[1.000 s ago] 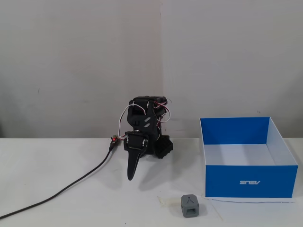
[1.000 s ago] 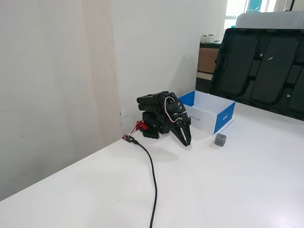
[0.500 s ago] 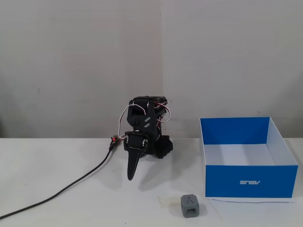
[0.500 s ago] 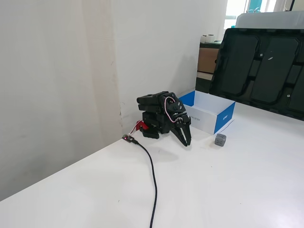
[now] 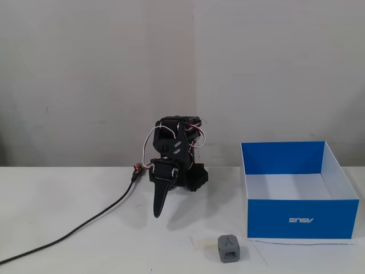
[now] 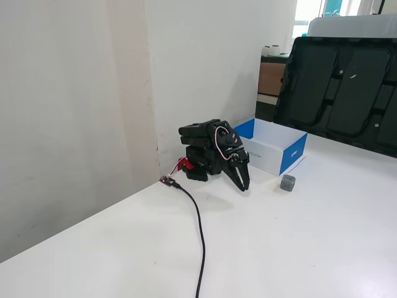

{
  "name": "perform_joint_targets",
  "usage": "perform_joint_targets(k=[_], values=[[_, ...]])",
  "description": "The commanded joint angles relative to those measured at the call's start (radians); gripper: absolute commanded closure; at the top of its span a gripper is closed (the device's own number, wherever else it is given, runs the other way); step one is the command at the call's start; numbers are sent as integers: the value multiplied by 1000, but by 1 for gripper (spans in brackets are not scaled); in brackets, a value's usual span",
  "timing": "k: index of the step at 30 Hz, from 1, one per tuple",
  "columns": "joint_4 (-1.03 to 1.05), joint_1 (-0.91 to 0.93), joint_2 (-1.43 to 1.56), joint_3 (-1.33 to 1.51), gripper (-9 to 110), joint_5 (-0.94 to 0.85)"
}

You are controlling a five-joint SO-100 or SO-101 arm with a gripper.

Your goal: Pick the gray block and keep it in the box.

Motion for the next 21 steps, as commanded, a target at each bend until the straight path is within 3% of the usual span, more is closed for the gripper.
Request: perform_joint_targets(k=[1,21], values=[[-18,-6,123,6,101,6],[-18,-29,123,6,101,-9]])
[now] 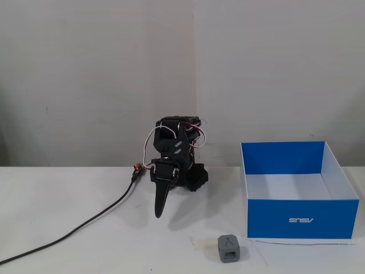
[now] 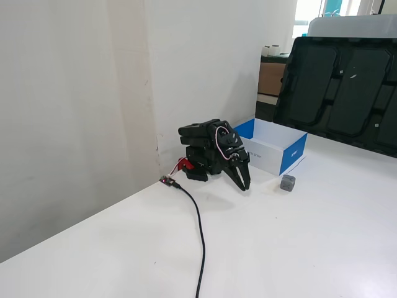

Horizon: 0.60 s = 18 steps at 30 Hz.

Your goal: Pick the gray block and keep it in the box.

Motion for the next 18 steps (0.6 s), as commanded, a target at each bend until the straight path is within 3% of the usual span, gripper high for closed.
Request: perform_joint_targets(k=[1,18], values=[[-18,-14,123,6,101,-8],[-15,-66,110,-38,101,8]])
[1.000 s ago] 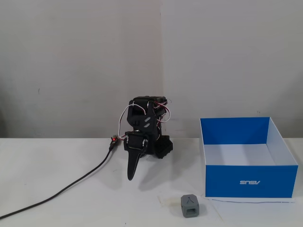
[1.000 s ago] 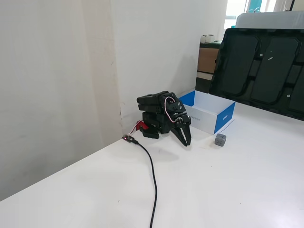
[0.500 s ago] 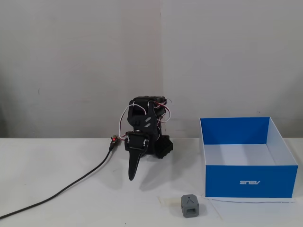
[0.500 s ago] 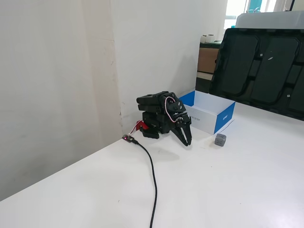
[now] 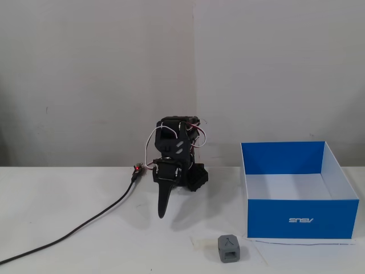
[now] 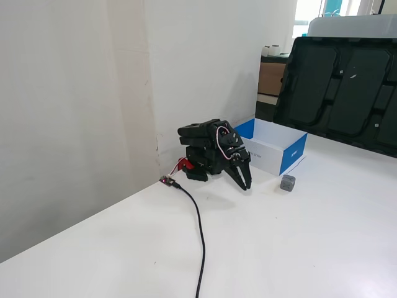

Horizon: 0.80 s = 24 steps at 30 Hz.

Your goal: Pick the gray block and keep it in the box.

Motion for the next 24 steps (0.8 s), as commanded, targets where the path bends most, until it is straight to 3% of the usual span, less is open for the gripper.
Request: perform_joint_targets(k=[1,24], values=[[-15,-29,107,-41,101,12],[-153,-152,-417,-345,101,124]])
